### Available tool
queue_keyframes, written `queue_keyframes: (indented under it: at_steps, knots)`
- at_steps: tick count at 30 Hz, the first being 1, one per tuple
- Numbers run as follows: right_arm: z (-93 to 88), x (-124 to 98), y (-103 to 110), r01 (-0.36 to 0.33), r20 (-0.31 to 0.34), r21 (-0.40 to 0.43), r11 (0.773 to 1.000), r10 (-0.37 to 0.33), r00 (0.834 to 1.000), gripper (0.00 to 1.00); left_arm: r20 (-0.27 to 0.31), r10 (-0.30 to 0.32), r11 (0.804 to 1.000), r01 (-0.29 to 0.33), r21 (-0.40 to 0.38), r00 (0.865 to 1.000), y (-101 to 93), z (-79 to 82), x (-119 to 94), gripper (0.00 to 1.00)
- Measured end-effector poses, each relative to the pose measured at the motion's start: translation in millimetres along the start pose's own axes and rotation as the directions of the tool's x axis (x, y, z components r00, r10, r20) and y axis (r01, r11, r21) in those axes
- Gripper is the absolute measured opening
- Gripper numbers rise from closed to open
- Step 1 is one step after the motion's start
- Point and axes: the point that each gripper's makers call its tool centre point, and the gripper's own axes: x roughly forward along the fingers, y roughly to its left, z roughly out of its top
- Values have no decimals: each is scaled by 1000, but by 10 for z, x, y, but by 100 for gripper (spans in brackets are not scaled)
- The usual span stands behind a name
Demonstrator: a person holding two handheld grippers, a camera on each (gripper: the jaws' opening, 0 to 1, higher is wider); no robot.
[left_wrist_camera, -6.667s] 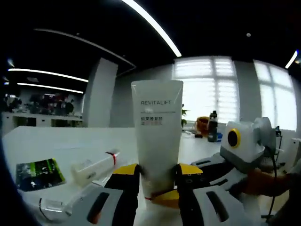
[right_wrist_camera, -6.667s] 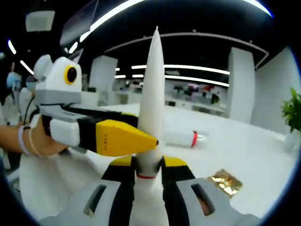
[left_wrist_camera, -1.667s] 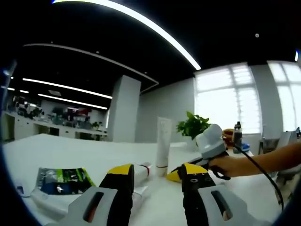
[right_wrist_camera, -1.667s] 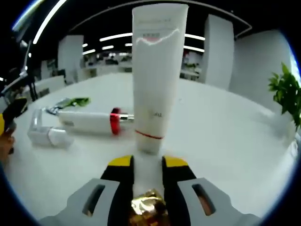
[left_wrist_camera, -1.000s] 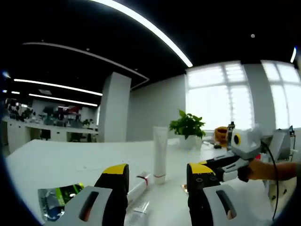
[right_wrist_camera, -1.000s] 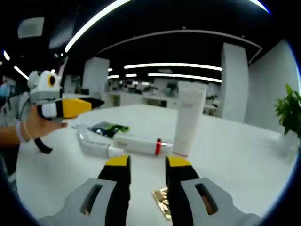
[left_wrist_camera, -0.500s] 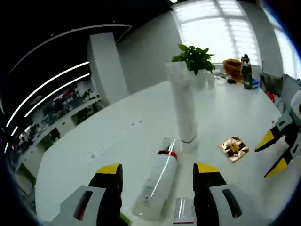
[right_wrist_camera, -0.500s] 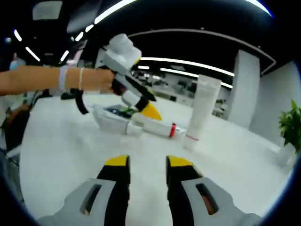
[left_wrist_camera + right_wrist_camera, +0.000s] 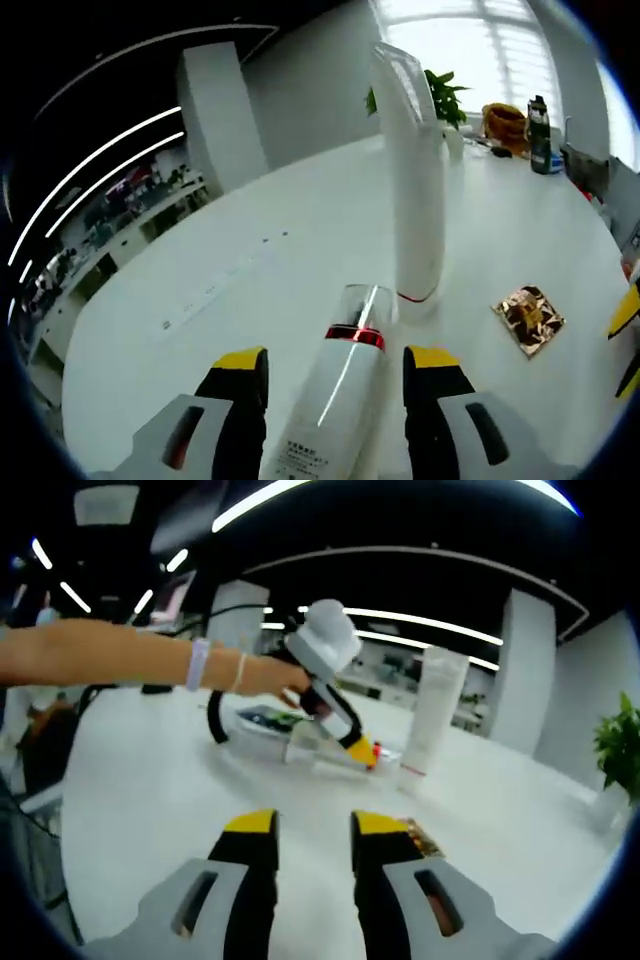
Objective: Arrange the skincare products in the storage area until every visible bottle or jar stands upright without overlapping.
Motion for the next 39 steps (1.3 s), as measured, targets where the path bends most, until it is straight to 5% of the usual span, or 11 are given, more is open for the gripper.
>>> queue_keyframes:
  at_steps: [6,11,15,19,23,30,39]
  knots:
    - [42,19,-7,1,3,5,1000,-1,1000,27,-32,-28,1000,28,12,999,-90,-172,99,54]
    - [49,77,23,-13,1,31,999,13,1000,26,-38,-9,998,12,67,999,-86,-202,37,35]
    - [84,103,34,-18,7,42,999,18,1000,25,-53,14,998,-11,66,999,-54,-208,4,32]
    - [132,112,74,-27,10,44,999,26,1000,25,-92,-75,992,65,-111,993,-129,-263,-78,31]
    - [193,119,87,-26,9,25,999,26,1000,25,-85,-87,991,77,-108,993,-122,-258,-120,30]
    - [312,166,141,-38,33,28,999,37,999,25,43,-92,985,98,-142,995,-68,-22,-353,30]
    - [353,279,246,-61,51,37,997,60,997,24,196,-51,984,83,-158,979,67,187,-567,30]
